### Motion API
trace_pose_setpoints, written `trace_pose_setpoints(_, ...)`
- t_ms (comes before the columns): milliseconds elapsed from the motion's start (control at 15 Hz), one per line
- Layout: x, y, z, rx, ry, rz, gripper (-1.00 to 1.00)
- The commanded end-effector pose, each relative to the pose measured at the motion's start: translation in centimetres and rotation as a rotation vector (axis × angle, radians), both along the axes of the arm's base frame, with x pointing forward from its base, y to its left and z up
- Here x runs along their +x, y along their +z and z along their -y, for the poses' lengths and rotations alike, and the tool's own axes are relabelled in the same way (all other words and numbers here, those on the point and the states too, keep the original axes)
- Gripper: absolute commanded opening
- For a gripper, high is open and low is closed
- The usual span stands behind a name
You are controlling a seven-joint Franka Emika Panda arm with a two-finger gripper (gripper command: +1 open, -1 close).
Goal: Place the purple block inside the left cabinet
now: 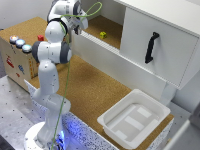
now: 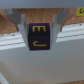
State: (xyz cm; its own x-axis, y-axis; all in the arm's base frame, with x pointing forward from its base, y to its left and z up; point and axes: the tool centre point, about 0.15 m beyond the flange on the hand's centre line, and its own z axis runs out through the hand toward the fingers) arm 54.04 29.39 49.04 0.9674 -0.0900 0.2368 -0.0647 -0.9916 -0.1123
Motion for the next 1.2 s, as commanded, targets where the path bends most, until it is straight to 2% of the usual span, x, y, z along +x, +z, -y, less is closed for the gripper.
trace_pose_setpoints(0,4.6,0.8,-1.4,0.009,-0.045,-0.029,-1.0)
trace_pose_setpoints(267,6.7,2.1,-2.0,-0.063,-0.077,-0.041,-1.0)
trace_pose_setpoints(600,9.7,1.7,-2.8,-0.142,-0.063,-0.093,-1.0)
trace_pose_setpoints(1133,13.3,0.4,-1.2,-0.185,-0.046,-0.148,-1.0)
